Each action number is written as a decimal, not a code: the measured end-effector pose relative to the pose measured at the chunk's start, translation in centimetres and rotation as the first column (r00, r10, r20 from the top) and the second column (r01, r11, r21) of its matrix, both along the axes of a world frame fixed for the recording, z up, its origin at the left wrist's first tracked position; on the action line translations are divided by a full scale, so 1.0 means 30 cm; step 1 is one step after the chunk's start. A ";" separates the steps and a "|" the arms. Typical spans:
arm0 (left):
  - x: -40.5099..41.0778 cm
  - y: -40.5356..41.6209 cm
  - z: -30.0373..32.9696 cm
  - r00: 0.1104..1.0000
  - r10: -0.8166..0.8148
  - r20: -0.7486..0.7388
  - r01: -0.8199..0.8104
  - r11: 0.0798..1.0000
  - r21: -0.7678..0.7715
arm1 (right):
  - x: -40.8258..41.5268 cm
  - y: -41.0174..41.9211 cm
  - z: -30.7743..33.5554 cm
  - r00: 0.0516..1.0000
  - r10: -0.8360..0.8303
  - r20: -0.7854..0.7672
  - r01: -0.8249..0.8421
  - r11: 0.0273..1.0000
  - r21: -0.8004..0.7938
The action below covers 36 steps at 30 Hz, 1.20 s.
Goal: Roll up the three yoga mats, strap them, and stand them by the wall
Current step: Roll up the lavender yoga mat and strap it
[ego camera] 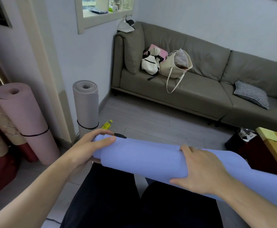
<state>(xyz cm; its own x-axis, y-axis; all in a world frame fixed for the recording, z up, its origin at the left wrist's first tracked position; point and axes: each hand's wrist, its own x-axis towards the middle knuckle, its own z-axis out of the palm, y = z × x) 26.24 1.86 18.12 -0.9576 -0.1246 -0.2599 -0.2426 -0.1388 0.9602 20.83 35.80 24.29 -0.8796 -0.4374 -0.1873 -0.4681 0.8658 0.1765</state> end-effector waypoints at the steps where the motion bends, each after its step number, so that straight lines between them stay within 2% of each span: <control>1: -0.015 0.004 0.006 0.999 0.032 0.013 -0.031 0.999 -0.030 | -0.012 -0.005 -0.002 0.997 0.028 -0.070 -0.028 1.000 0.006; 3: -0.043 0.014 0.006 0.993 0.116 -0.012 -0.116 0.991 -0.067 | -0.036 -0.009 -0.006 0.983 0.065 -0.173 -0.066 0.998 -0.003; 5: -0.057 0.017 0.012 0.985 0.157 -0.073 -0.160 0.986 -0.039 | -0.053 -0.006 0.003 0.987 0.061 -0.151 -0.066 0.997 -0.033; 8: -0.048 0.002 0.017 0.981 0.132 -0.141 -0.139 0.989 -0.044 | -0.067 0.025 0.044 0.996 0.020 0.085 -0.014 0.998 -0.061; 12: -0.033 -0.010 -0.012 0.977 0.110 -0.181 -0.112 0.994 -0.001 | -0.111 0.097 0.114 0.909 -0.063 0.412 0.122 0.985 -0.120; 14: -0.029 -0.012 -0.023 0.978 0.096 -0.188 -0.092 0.995 0.026 | -0.134 0.124 0.131 0.867 -0.084 0.491 0.162 0.980 -0.118; 19: -0.032 -0.019 -0.043 0.973 0.078 -0.218 -0.058 0.994 0.095 | -0.154 0.167 0.199 0.817 -0.114 0.565 0.144 0.990 -0.008; 21: -0.032 -0.020 -0.057 0.976 0.064 -0.209 -0.038 0.991 0.128 | -0.151 0.188 0.205 0.875 -0.130 0.466 0.136 0.991 0.022; 23: -0.031 -0.008 -0.061 0.980 0.039 -0.195 -0.004 0.984 0.175 | -0.144 0.197 0.206 0.963 -0.084 0.255 0.070 0.995 0.064; 25: -0.033 0.014 -0.057 0.989 0.044 -0.144 -0.005 0.965 0.262 | -0.138 0.199 0.214 0.995 -0.023 0.097 0.013 0.995 0.102; 28: -0.037 0.059 -0.049 0.994 0.060 -0.097 -0.024 0.942 0.335 | -0.134 0.204 0.227 0.997 0.029 -0.076 -0.016 0.986 0.168; 31: -0.032 0.119 -0.047 0.991 0.095 -0.092 -0.056 0.929 0.365 | -0.143 0.236 0.185 0.938 0.193 -0.286 -0.142 0.971 0.191; 36: -0.031 0.179 -0.039 0.991 0.108 -0.075 -0.073 0.925 0.372 | -0.130 0.275 0.136 0.883 0.226 -0.411 -0.181 0.973 0.146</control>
<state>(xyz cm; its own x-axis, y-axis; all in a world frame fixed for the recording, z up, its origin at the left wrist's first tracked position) 25.31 7.22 16.96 -0.9686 -0.1244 -0.2151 -0.1253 -0.5032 0.8550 16.94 44.06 28.37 -0.7789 -0.6138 0.1290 -0.4935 0.7267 0.4779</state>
